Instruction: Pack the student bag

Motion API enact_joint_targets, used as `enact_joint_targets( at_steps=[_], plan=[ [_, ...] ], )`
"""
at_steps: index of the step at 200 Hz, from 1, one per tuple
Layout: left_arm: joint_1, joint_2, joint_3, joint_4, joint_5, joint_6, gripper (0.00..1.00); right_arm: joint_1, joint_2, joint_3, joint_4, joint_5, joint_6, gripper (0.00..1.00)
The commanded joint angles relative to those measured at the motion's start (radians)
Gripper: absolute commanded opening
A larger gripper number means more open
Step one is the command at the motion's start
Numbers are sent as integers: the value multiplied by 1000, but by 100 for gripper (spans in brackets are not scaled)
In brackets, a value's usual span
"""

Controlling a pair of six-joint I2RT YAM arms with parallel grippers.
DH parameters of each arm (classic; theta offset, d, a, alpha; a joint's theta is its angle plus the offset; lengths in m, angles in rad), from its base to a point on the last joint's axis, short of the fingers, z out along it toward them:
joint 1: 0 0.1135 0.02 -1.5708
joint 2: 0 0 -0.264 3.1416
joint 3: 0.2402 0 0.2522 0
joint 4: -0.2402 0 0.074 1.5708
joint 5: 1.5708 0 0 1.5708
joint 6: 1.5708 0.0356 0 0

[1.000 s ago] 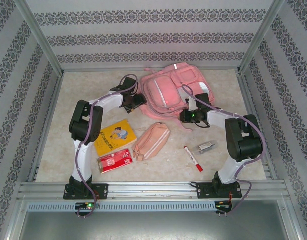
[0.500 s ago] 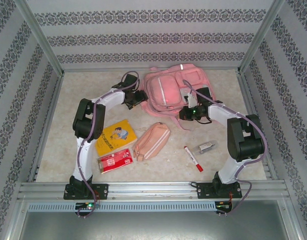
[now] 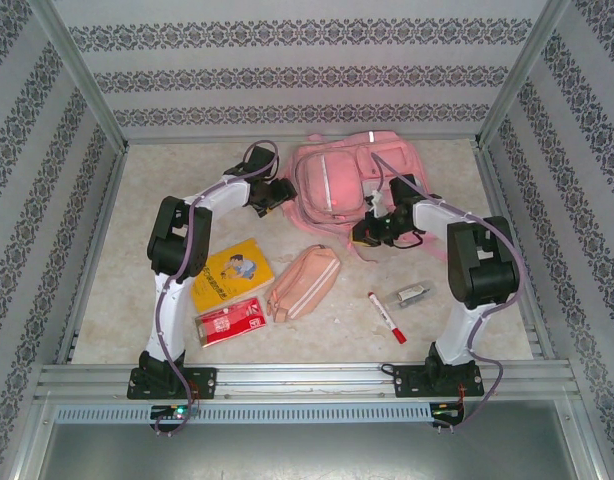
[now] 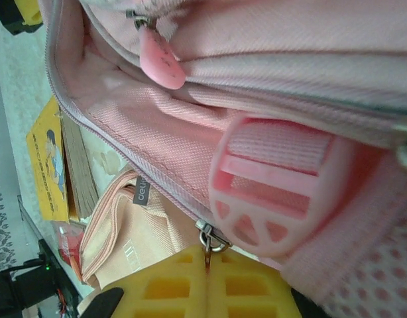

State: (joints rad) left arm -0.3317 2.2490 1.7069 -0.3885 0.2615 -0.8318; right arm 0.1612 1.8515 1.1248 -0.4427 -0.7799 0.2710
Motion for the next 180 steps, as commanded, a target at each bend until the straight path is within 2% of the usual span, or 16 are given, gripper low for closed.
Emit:
enact_joint_targets(
  at_steps=[1, 51, 90, 134, 146, 167, 180],
  plan=[
    [-27, 18, -54, 103, 95, -43, 72, 50, 15, 39, 44, -73, 46, 0],
    [-68, 4, -100, 168, 102, -94, 70, 137, 59, 98, 102, -44, 134, 0],
    [-94, -4, -107, 167, 106, -94, 70, 214, 111, 153, 200, 24, 276, 0],
    [-90, -61, -152, 169, 145, -66, 71, 247, 133, 151, 299, 85, 369, 6],
    [-80, -115, -190, 190, 164, -26, 72, 241, 129, 139, 301, 76, 364, 10],
    [-54, -217, -247, 160, 167, 93, 72, 229, 93, 106, 271, 66, 302, 29],
    [-42, -261, -255, 101, 169, 172, 72, 217, 59, 93, 218, 57, 225, 34]
  ],
)
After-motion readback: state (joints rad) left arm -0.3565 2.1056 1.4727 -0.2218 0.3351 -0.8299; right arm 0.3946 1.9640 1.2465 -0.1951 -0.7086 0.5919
